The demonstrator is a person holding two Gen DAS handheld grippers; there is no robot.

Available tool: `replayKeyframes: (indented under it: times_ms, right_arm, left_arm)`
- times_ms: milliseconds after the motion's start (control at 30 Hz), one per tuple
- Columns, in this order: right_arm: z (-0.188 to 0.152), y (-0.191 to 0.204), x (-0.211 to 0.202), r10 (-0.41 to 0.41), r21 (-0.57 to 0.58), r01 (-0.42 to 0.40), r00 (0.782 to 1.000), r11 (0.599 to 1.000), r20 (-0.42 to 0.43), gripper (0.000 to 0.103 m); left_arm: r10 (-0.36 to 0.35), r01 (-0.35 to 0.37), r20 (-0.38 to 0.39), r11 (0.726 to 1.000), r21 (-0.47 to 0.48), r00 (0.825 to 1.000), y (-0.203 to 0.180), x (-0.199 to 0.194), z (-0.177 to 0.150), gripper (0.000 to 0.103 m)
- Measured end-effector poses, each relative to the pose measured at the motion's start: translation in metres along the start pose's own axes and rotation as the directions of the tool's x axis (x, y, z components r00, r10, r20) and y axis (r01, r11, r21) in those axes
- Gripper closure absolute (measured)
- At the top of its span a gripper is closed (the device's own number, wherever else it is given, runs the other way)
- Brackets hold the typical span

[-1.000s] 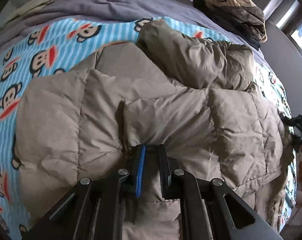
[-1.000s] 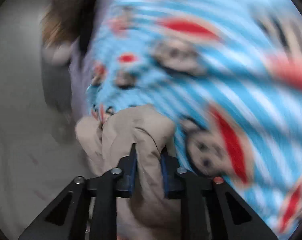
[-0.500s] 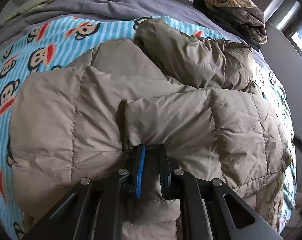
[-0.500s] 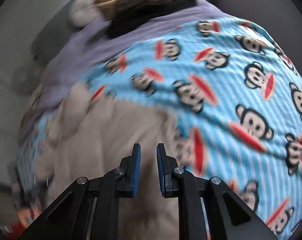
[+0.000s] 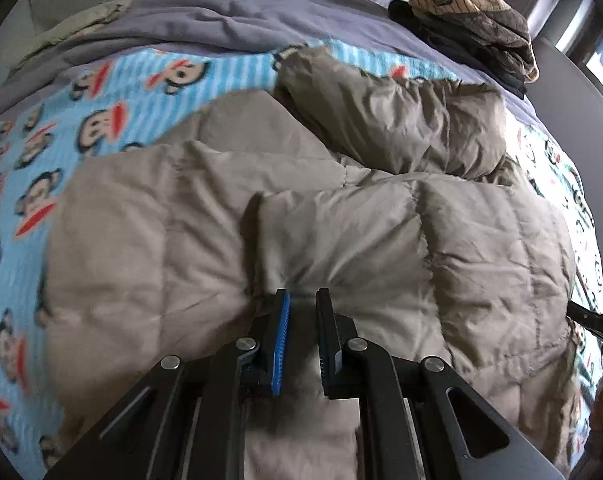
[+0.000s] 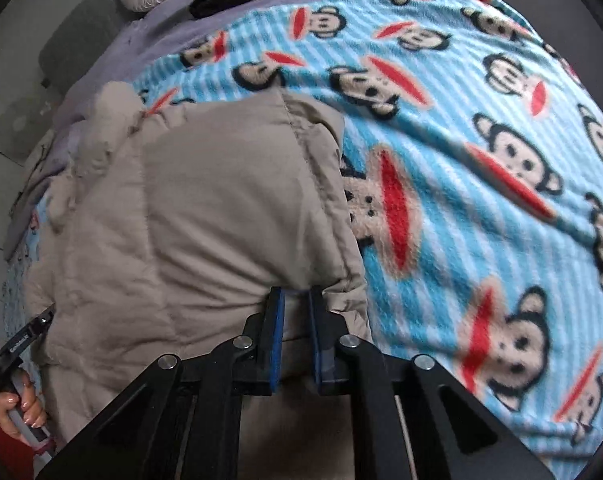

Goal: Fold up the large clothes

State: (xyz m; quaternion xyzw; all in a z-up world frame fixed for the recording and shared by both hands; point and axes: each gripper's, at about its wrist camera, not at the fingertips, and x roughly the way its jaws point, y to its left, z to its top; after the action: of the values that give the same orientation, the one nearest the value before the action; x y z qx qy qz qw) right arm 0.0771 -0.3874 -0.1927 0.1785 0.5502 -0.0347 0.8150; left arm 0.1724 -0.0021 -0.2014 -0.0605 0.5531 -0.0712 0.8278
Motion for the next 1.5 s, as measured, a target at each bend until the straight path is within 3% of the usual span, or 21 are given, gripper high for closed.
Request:
replayKeyframes:
  times_ms: [167,300,333,367,400,433,500,533,733,767,867,900,1033,1167,1267,1500]
  right_arm:
    - [-0.024,-0.008,-0.036,0.038,0.024,-0.038,0.999,0.999,-0.003,0.088]
    - [-0.051,-0.009,-0.046,0.064,0.015,-0.063,0.997,0.998,-0.051,0.088]
    - [-0.058,-0.009,-0.049,0.076,0.01,-0.075,0.995,0.997,-0.066,0.088]
    - [-0.063,-0.009,-0.051,0.081,0.007,-0.081,0.994,0.997,-0.074,0.087]
    - [-0.069,-0.009,-0.054,0.089,0.002,-0.089,0.993,0.996,-0.083,0.086]
    - [-0.073,-0.01,-0.055,0.096,0.0,-0.097,0.991,0.995,-0.089,0.084]
    - [-0.081,-0.011,-0.058,0.103,-0.007,-0.105,0.99,0.994,-0.099,0.064]
    - [-0.085,-0.012,-0.06,0.108,-0.009,-0.11,0.989,0.994,-0.1,0.059]
    - [-0.106,-0.014,-0.07,0.121,-0.028,-0.125,0.986,0.992,-0.117,0.055]
    - [-0.112,-0.013,-0.073,0.129,-0.033,-0.133,0.985,0.99,-0.119,0.048]
    - [-0.125,-0.01,-0.083,0.147,-0.035,-0.151,0.985,0.988,-0.093,0.008]
    - [-0.129,-0.009,-0.086,0.15,-0.032,-0.153,0.985,0.988,-0.082,0.0]
    - [-0.151,-0.006,-0.099,0.173,0.018,-0.172,0.982,0.985,-0.077,0.0]
    - [-0.177,-0.003,-0.111,0.225,0.109,-0.212,0.964,0.971,-0.138,0.0]
    - [-0.196,-0.001,-0.124,0.217,0.164,-0.193,0.965,0.967,-0.144,0.0]
    - [-0.233,-0.005,-0.144,0.194,0.268,-0.146,0.967,0.952,-0.163,0.0]
  left_arm:
    - [0.068,-0.068,-0.015,0.997,0.025,0.998,-0.002,-0.038,-0.024,0.089]
    - [0.178,-0.177,-0.02,0.984,0.027,0.984,-0.003,-0.059,-0.052,0.089]
    - [0.193,-0.192,-0.026,0.981,0.026,0.981,-0.003,-0.062,-0.059,0.077]
    - [0.197,-0.196,-0.033,0.98,0.012,0.98,-0.003,-0.066,-0.068,0.058]
    - [0.201,-0.202,-0.034,0.979,-0.008,0.979,-0.003,-0.069,-0.075,0.013]
    - [0.214,-0.215,-0.02,0.976,-0.032,0.977,-0.003,-0.075,-0.083,0.001]
    - [0.231,-0.231,0.0,0.972,-0.036,0.973,-0.005,-0.085,-0.097,0.001]
    - [0.237,-0.237,-0.011,0.971,-0.035,0.971,-0.007,-0.087,-0.105,0.001]
    - [0.227,-0.229,-0.045,0.973,-0.034,0.973,-0.018,-0.101,-0.138,0.001]
    - [0.226,-0.227,-0.045,0.974,-0.027,0.973,-0.021,-0.104,-0.143,0.001]
    - [0.213,-0.214,-0.045,0.977,-0.007,0.976,-0.022,-0.114,-0.158,0.001]
    - [0.214,-0.214,-0.052,0.977,-0.001,0.976,-0.021,-0.116,-0.162,0.001]
    - [0.198,-0.199,-0.085,0.98,0.001,0.976,-0.012,-0.131,-0.179,0.001]
    - [0.194,-0.193,-0.102,0.981,0.019,0.976,-0.002,-0.152,-0.195,0.001]
    - [0.214,-0.21,-0.11,0.977,0.048,0.971,0.007,-0.163,-0.206,0.001]
    - [0.184,-0.177,-0.166,0.982,0.06,0.969,0.025,-0.178,-0.225,0.001]
